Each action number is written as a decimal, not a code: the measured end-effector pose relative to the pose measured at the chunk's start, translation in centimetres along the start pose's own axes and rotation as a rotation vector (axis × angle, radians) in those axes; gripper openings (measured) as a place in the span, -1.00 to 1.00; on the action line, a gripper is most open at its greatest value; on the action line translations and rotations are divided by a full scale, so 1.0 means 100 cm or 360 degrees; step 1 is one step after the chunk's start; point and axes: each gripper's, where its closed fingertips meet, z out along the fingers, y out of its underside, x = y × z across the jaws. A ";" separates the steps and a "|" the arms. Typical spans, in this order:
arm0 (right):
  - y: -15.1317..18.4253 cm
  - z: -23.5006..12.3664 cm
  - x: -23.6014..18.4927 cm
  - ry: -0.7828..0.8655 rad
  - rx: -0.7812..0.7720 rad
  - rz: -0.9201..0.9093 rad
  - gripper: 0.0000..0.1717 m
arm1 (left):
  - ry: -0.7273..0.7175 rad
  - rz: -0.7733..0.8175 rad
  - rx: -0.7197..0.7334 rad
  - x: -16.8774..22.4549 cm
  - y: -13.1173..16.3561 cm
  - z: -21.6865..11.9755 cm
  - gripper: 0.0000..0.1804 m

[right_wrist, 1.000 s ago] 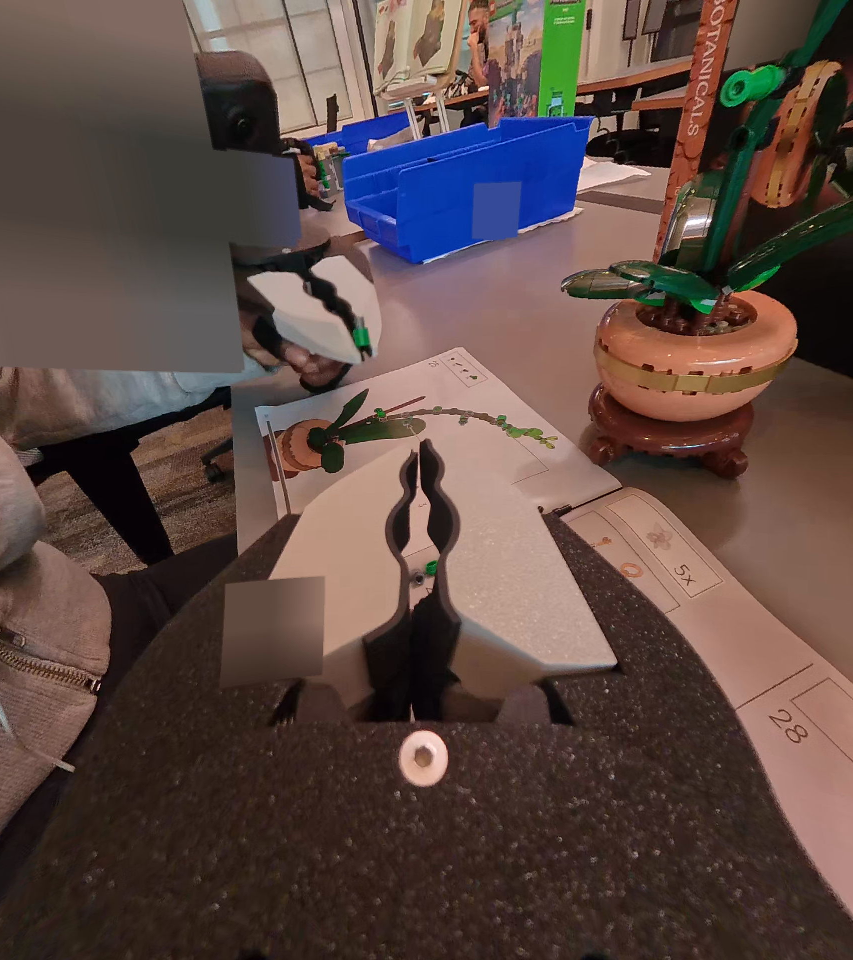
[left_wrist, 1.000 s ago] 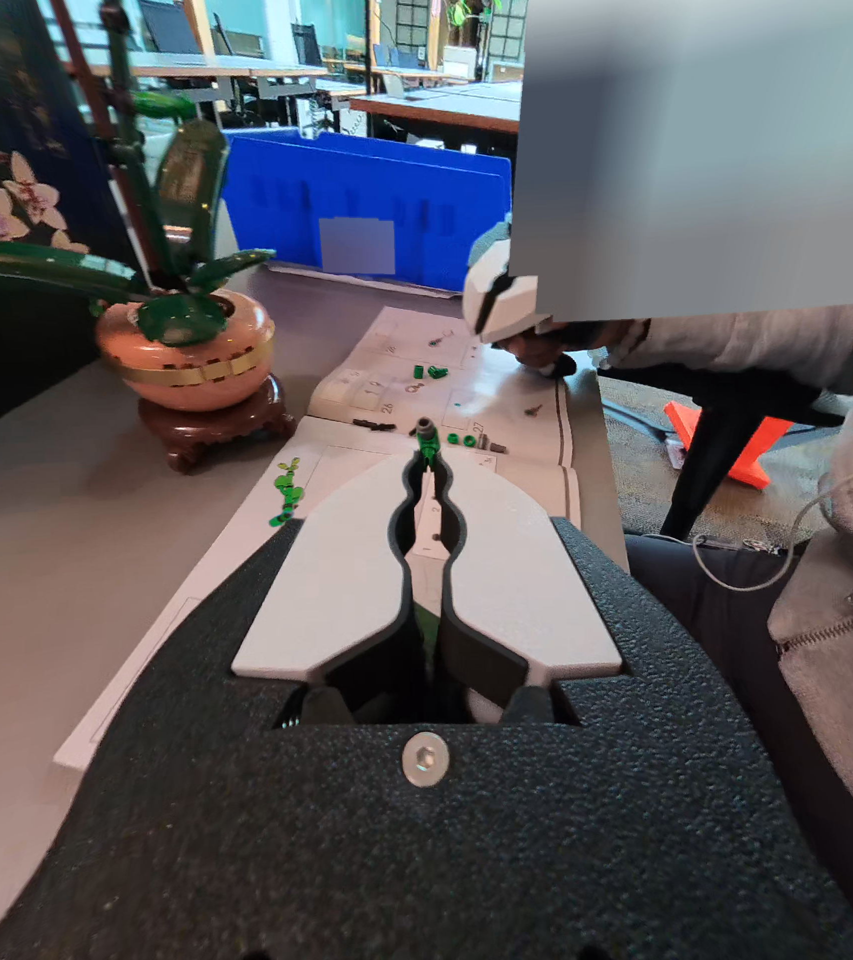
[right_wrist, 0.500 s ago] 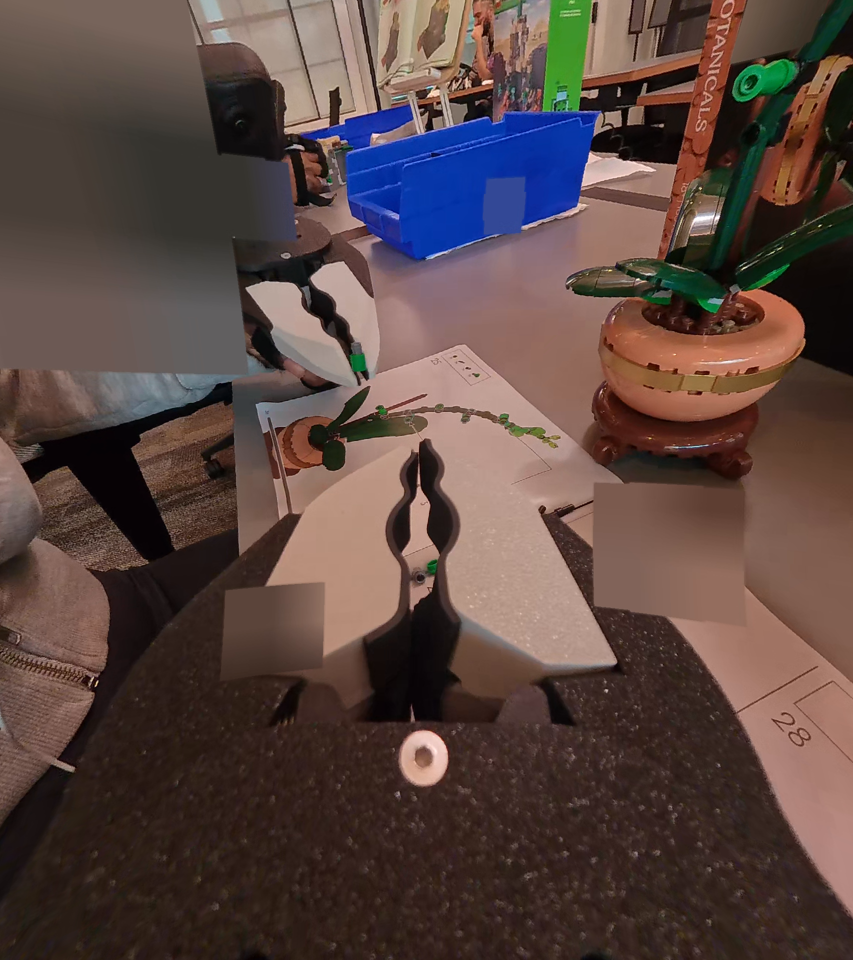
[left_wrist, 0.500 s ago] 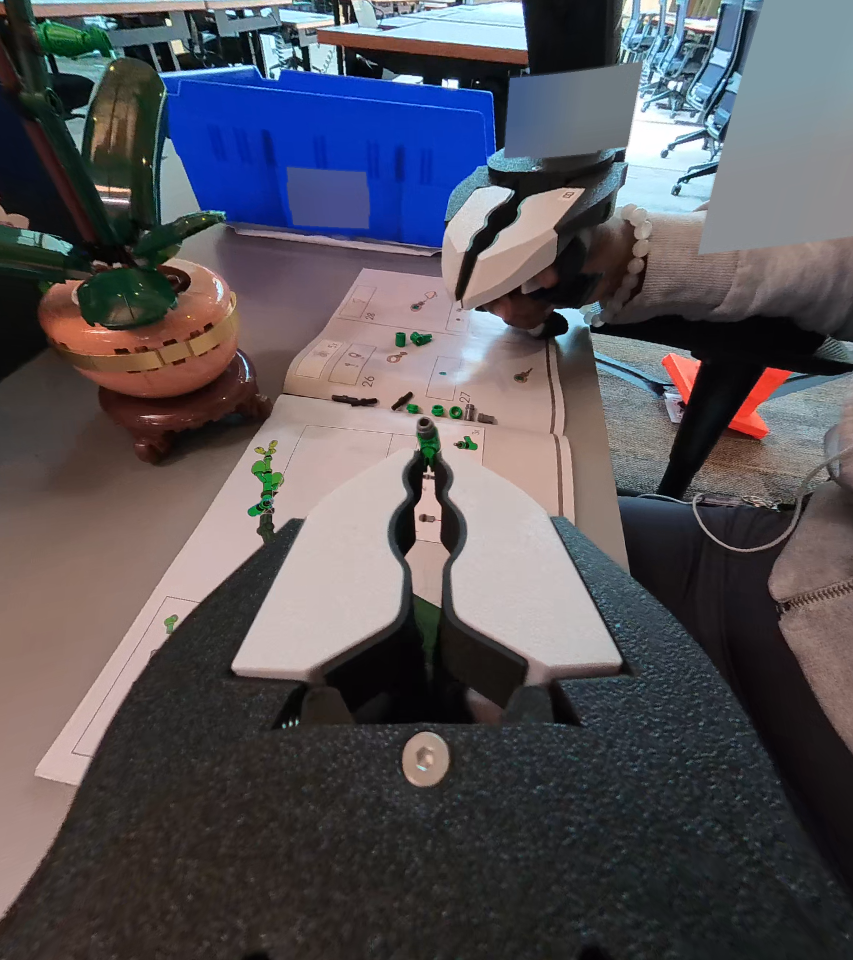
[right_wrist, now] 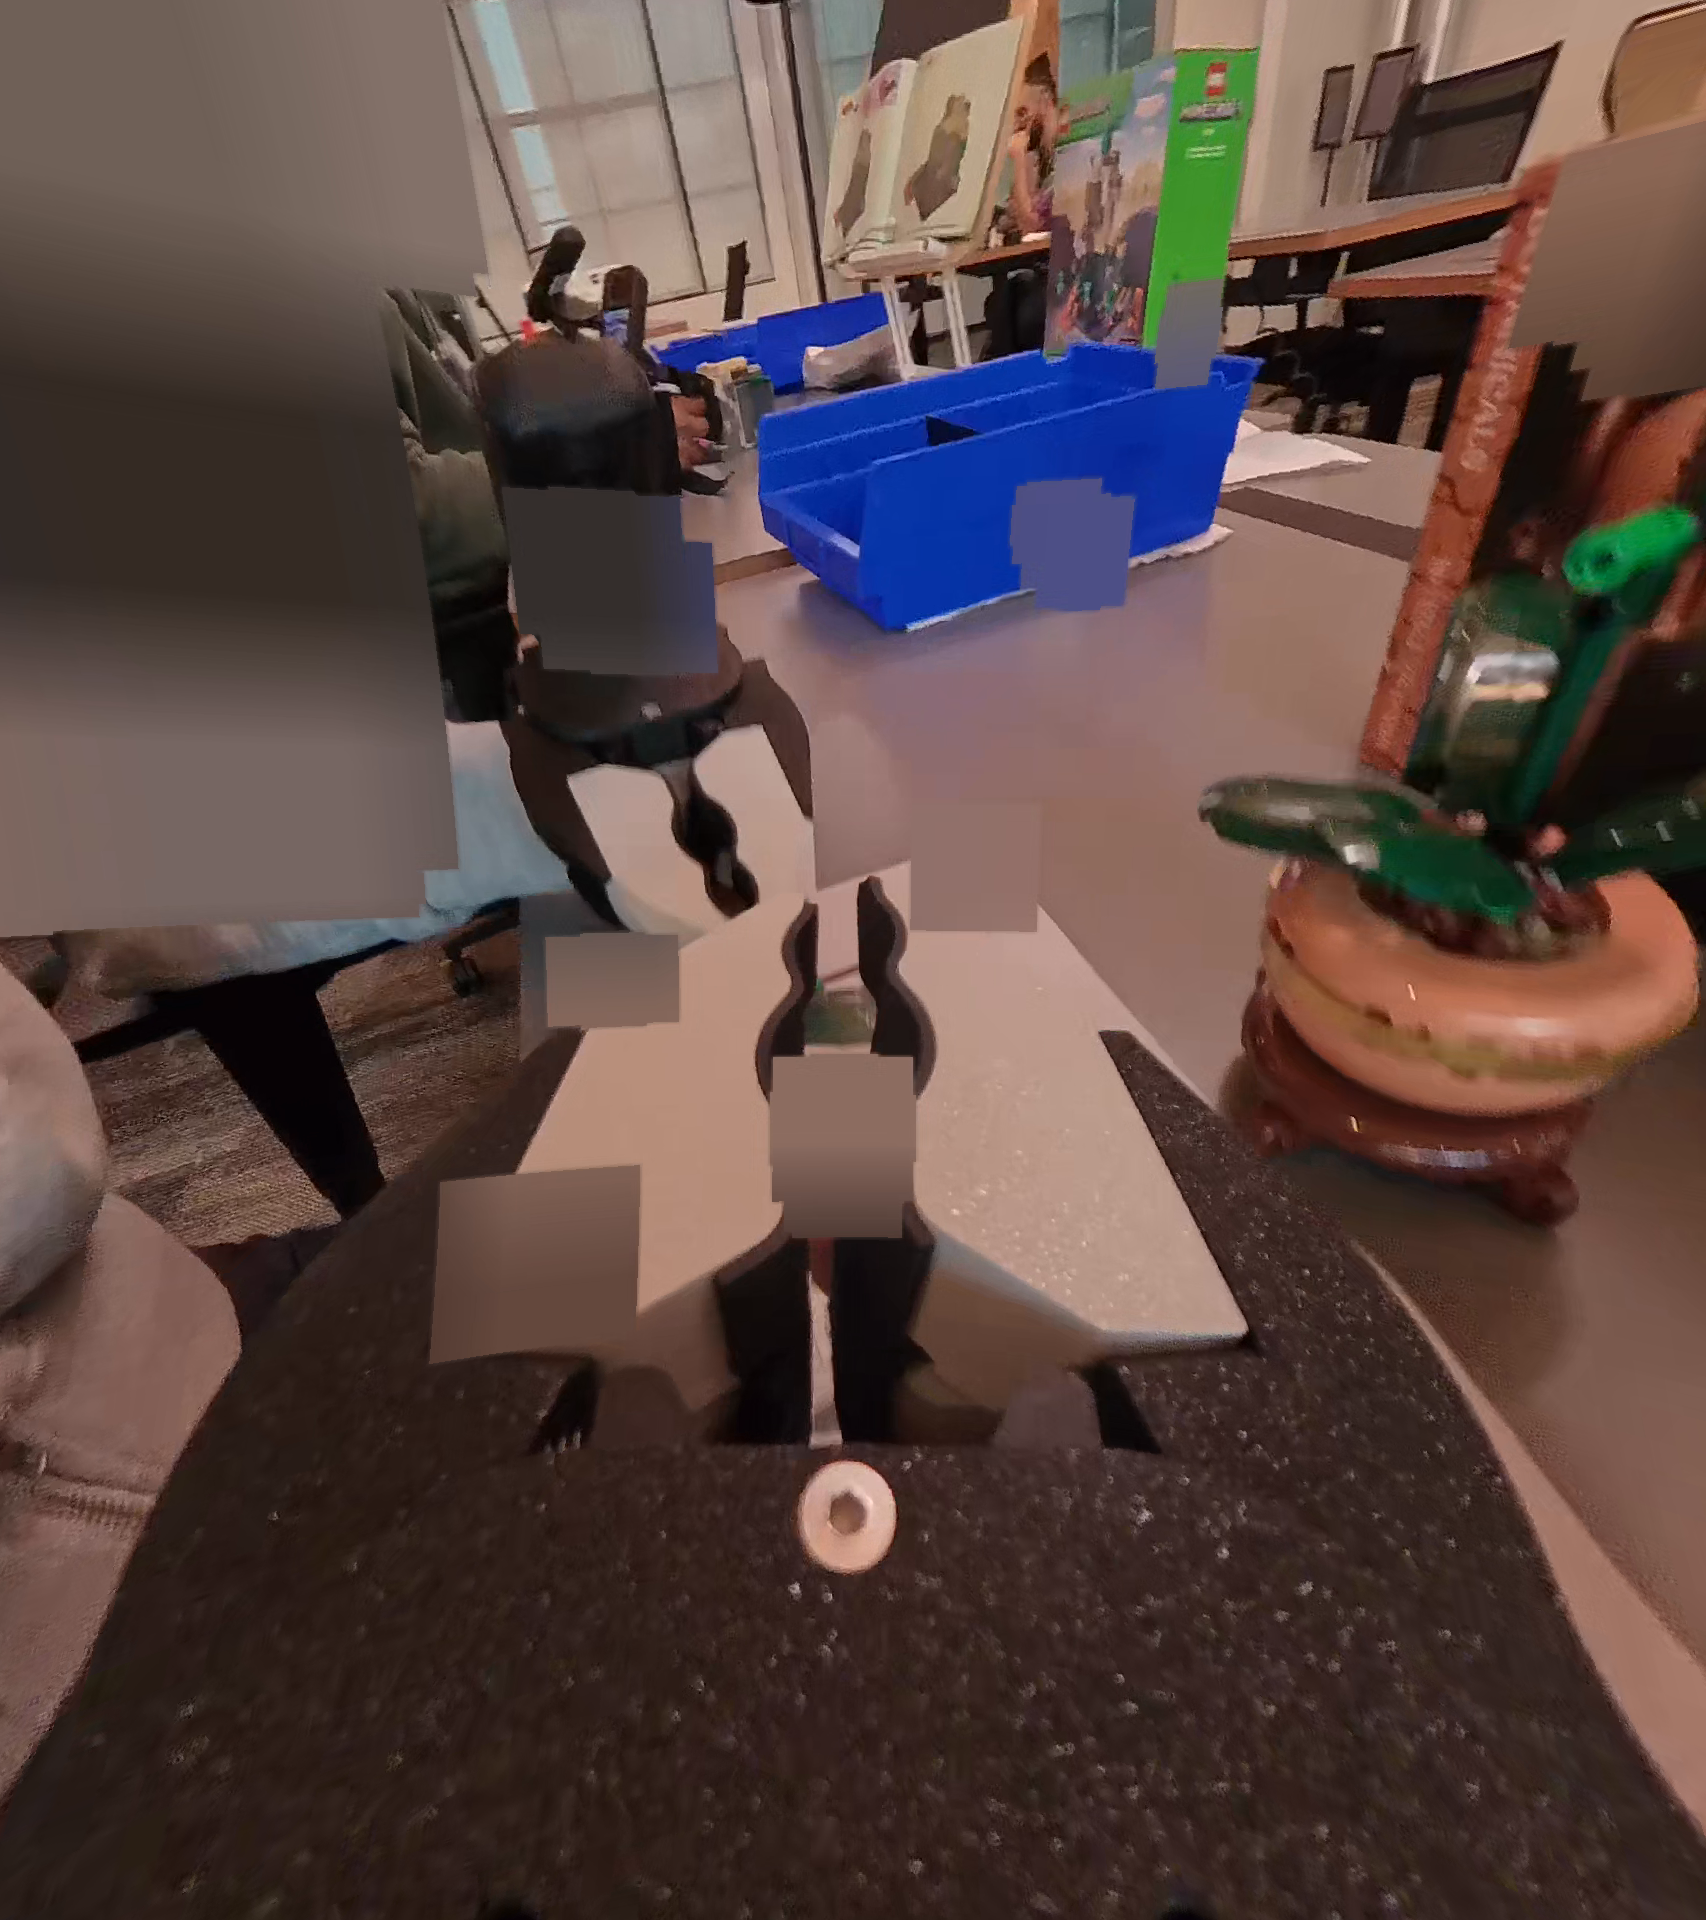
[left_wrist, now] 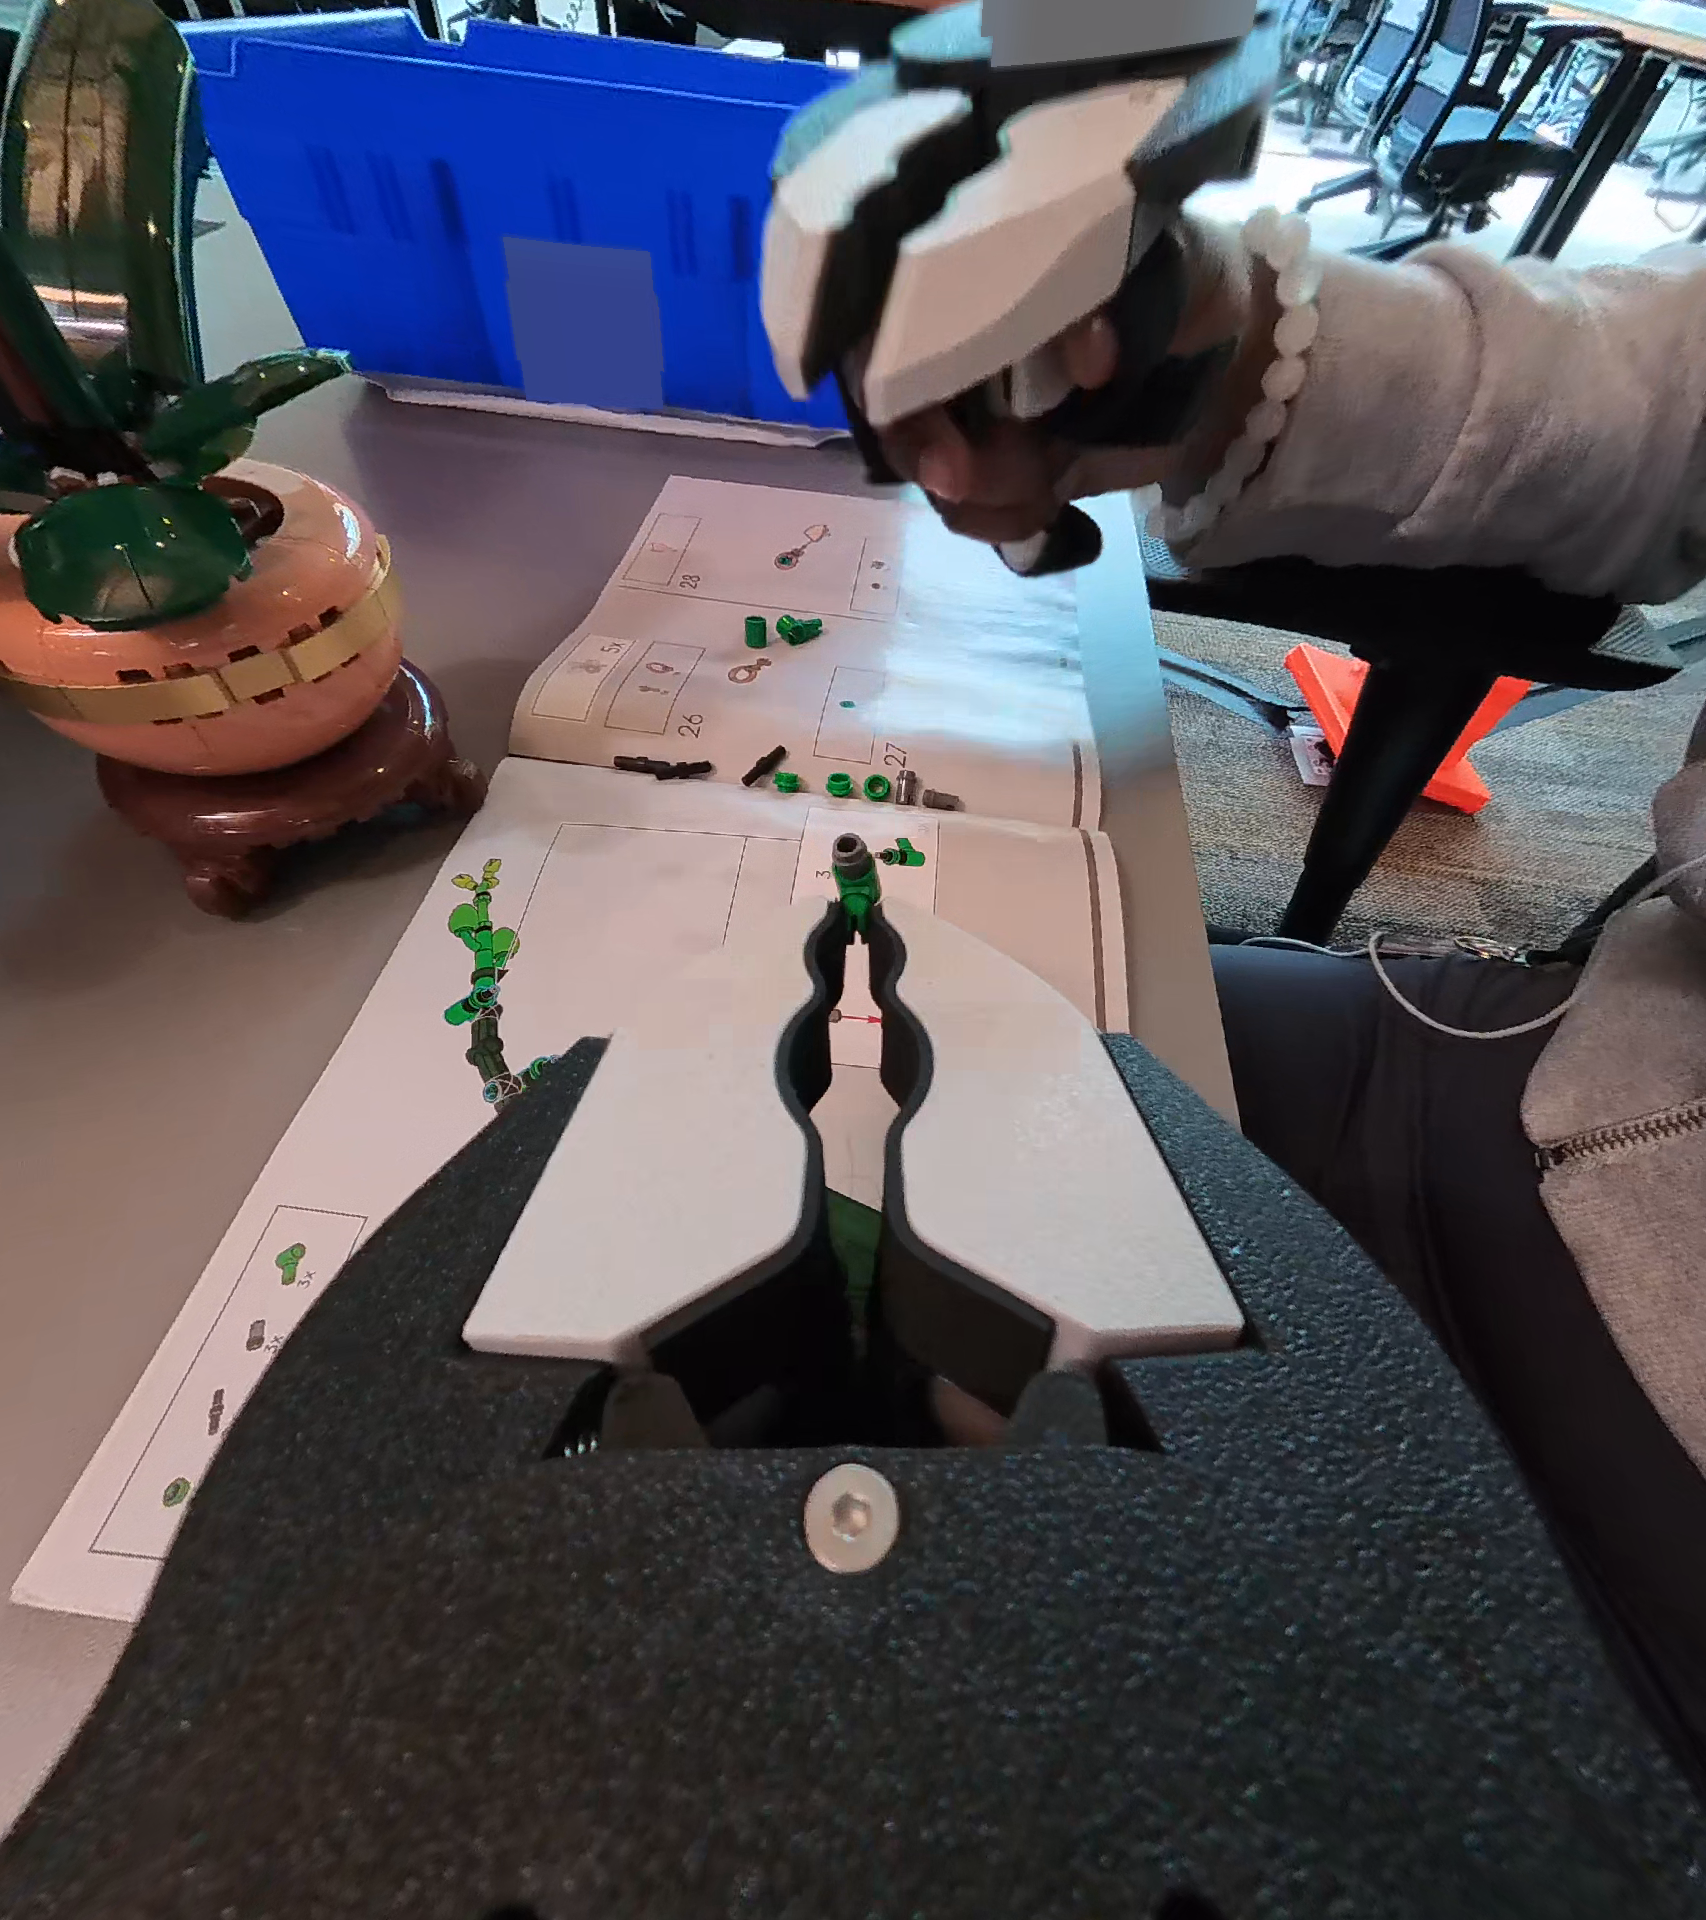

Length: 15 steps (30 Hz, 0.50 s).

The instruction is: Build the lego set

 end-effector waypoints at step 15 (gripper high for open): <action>0.033 0.047 -0.021 -0.0317 -0.0282 0.0041 -0.96 | 0.0021 0.0039 -0.0020 0.004 0.002 0.001 -0.96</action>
